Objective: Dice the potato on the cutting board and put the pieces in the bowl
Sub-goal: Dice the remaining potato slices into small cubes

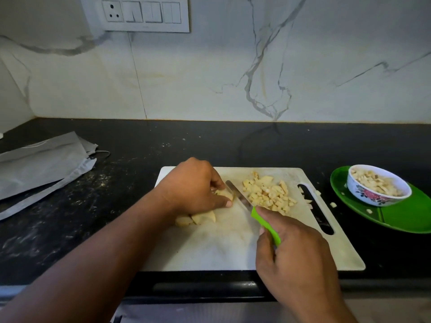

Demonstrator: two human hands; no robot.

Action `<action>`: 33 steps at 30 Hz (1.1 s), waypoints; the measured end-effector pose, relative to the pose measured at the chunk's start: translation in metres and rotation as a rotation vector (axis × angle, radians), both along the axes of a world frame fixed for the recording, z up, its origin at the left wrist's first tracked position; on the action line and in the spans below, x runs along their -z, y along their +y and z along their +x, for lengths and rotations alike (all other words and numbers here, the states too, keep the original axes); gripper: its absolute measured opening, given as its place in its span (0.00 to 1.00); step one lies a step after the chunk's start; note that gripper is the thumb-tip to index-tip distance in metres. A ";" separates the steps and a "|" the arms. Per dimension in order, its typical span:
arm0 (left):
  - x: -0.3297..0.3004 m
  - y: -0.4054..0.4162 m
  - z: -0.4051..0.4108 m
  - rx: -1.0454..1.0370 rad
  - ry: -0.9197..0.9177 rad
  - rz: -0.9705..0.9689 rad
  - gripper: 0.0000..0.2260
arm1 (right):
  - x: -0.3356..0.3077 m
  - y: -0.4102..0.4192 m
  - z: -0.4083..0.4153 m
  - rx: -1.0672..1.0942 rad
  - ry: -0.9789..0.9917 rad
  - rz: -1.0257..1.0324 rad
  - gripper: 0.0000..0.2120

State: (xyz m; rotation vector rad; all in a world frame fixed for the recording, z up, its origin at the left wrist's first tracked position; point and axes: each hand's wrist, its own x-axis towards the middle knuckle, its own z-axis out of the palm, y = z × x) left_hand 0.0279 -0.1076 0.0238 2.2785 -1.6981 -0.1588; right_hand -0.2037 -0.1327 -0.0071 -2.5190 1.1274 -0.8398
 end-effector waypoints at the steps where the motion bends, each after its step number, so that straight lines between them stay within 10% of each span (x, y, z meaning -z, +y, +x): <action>1: 0.001 -0.001 -0.001 -0.001 0.029 -0.002 0.21 | 0.000 0.001 0.001 -0.005 0.012 -0.006 0.19; 12: 0.008 -0.005 -0.005 -0.022 0.200 -0.050 0.05 | -0.007 0.001 0.010 -0.057 0.110 -0.019 0.18; 33: 0.007 -0.002 -0.004 -0.097 0.381 -0.073 0.07 | -0.024 -0.007 0.008 -0.133 0.077 0.015 0.19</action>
